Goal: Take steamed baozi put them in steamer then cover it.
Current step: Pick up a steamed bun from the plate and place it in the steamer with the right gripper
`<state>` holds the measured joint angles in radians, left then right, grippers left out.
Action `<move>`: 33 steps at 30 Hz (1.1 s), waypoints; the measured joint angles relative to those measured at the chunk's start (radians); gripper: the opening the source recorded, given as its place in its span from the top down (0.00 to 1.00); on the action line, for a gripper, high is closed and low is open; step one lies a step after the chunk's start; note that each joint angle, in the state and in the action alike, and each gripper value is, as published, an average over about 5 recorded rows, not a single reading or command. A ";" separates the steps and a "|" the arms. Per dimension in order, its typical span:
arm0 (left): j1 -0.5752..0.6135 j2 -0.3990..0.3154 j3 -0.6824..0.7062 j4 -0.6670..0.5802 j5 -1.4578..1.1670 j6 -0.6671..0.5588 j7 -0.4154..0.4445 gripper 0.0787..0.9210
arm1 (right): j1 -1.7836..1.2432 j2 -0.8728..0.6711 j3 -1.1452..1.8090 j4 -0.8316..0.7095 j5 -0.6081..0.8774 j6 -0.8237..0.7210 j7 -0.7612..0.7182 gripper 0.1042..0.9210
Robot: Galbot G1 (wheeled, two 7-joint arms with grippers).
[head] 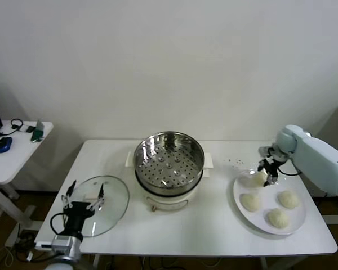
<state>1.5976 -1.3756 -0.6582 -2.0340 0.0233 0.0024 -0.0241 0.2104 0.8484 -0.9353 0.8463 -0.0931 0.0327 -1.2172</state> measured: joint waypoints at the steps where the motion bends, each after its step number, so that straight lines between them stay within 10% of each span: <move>1: 0.001 0.000 0.000 0.000 0.000 0.000 0.000 0.12 | 0.026 0.005 -0.023 0.007 0.017 0.004 -0.002 0.30; 19: 0.012 0.004 0.017 -0.007 -0.003 0.007 -0.023 0.12 | 0.431 0.290 -0.326 0.038 0.238 0.158 -0.034 0.30; 33: 0.028 0.022 0.016 -0.019 -0.014 0.008 -0.027 0.12 | 0.383 0.572 -0.294 -0.017 0.023 0.356 -0.023 0.30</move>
<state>1.6252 -1.3541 -0.6424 -2.0532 0.0095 0.0101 -0.0515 0.5937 1.4201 -1.2289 0.8288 -0.0703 0.3889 -1.2401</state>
